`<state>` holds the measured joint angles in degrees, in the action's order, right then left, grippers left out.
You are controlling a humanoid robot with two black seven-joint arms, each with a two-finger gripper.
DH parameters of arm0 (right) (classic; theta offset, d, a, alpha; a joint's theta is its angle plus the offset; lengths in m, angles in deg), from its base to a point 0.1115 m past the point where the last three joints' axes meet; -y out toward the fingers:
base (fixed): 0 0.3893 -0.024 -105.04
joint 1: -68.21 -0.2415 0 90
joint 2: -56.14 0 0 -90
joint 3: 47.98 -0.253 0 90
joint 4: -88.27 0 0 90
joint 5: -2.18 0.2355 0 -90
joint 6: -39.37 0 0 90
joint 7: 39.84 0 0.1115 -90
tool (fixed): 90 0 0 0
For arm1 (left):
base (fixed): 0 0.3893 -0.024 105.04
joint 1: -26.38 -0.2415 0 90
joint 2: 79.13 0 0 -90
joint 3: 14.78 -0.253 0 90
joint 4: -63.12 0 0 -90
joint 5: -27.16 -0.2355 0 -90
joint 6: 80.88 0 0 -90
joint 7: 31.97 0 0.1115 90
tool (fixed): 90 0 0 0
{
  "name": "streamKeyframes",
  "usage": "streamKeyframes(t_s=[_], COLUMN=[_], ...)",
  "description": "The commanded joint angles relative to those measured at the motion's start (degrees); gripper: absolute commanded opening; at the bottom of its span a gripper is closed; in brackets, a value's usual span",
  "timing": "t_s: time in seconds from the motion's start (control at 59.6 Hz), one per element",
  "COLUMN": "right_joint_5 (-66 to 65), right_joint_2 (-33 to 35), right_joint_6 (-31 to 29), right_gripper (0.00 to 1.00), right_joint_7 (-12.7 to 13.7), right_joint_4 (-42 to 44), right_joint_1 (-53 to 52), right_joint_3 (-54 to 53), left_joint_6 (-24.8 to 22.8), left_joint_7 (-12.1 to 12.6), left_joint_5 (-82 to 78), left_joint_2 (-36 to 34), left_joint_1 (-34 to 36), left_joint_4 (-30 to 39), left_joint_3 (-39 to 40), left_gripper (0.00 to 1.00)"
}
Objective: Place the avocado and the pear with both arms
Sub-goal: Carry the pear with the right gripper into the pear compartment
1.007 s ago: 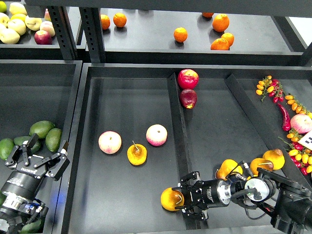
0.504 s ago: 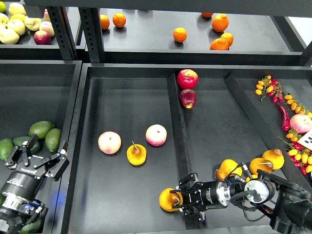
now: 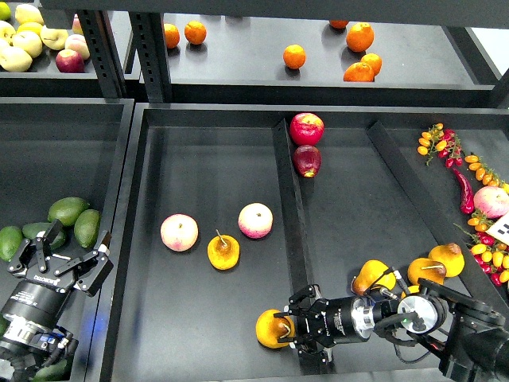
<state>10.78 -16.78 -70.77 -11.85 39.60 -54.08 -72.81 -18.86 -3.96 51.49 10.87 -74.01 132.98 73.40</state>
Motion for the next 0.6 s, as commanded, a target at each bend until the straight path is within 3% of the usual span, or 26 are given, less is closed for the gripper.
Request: streamKeyframes(t_s=[0.0, 0.369, 0.587], right_joint_5=[-0.08, 0.45, 0.36], right_joint_2=[2.34, 15.43, 18.07], right_joint_6=[-0.16, -0.25, -1.83], right_gripper=[0.14, 0.15, 0.15], right_joint_7=[0.01, 0.01, 0.01], right_joint_4=[-0.03, -6.35, -7.06], right_joint_1=[-0.49, 0.56, 4.78], right_joint_3=[-1.88, -4.17, -4.26], left_joint_6=[-0.02, -0.02, -0.02], left_joint_7=[0.0, 0.0, 0.0], left_joint_5=[-0.07, -0.07, -0.07], left_joint_2=[0.0, 0.0, 0.0], left_joint_1=[-0.16, 0.02, 0.11], left_joint_4=[-0.42, -0.42, -0.69], left_joint_3=[0.15, -0.2, -0.29], left_gripper=[0.99, 0.99, 0.99])
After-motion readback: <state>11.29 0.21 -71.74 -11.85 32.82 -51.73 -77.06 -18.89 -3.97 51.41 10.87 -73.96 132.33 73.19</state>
